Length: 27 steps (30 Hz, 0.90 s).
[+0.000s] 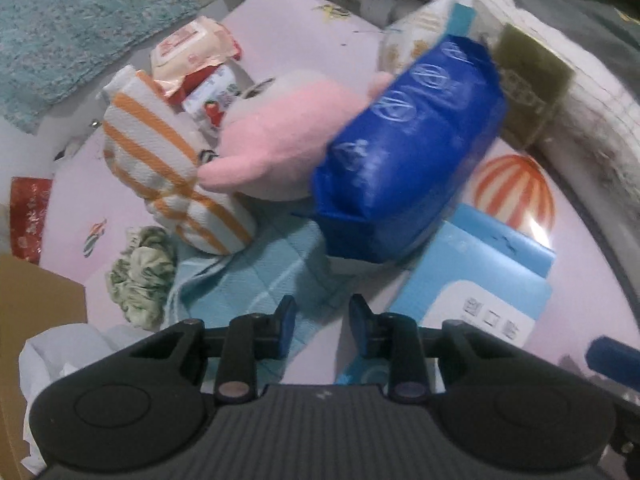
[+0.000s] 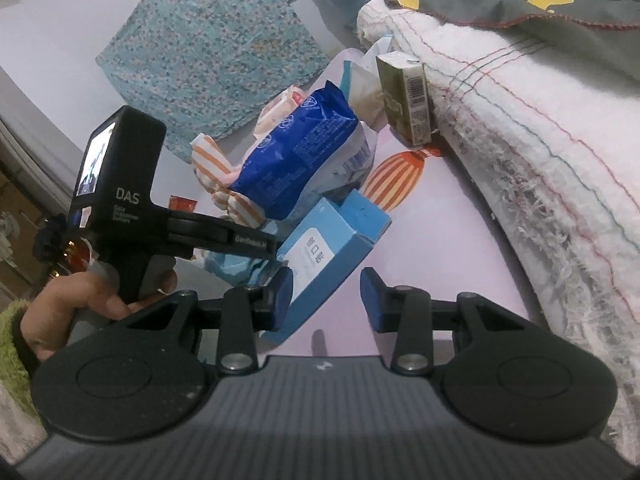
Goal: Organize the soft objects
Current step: 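Reach the left tool to the blue bandage box and close on it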
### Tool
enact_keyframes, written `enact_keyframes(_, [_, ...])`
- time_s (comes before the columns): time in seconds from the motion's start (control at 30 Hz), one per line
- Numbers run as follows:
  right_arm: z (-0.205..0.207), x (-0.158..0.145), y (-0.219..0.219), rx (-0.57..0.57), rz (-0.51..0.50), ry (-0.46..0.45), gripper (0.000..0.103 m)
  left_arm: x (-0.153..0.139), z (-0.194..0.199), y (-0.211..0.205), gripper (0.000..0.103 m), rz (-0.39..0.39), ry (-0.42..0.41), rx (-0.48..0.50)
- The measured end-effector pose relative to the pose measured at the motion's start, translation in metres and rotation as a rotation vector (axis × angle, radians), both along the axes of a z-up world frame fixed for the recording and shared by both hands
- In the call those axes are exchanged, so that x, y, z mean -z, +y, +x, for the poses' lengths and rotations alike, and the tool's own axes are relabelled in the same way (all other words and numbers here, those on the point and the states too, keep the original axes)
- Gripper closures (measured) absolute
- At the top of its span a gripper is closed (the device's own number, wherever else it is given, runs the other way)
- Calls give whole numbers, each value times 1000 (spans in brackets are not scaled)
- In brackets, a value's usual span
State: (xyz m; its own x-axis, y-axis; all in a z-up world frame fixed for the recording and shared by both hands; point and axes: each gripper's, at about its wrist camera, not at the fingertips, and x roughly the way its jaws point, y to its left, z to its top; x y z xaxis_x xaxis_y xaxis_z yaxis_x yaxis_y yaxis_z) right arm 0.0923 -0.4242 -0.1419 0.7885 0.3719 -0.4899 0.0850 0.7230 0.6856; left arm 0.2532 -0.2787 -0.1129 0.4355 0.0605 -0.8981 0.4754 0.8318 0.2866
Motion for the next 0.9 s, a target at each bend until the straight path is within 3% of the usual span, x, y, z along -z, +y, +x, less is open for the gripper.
enact_keyframes(0.2, [-7, 0, -3, 30, -32, 21, 62, -5, -22, -4, 68, -126, 164, 71])
enact_keyframes(0.3, [-14, 4, -10, 66, -37, 41, 61, -13, -35, -3, 61, -200, 185, 81])
enact_keyframes(0.37, [-16, 6, -15, 88, -40, 53, 61, -18, -38, -2, 61, -244, 179, 60])
enact_keyframes(0.57, [-13, 10, -21, 99, -100, 68, 60, -16, -35, 4, 65, -410, 276, -68])
enact_keyframes(0.83, [-22, 8, -22, 79, -130, 88, 59, -23, -61, 4, 65, -413, 275, -68])
enact_keyframes(0.9, [-26, 6, -21, 56, -132, 100, 59, -26, -70, 8, 55, -448, 299, -51])
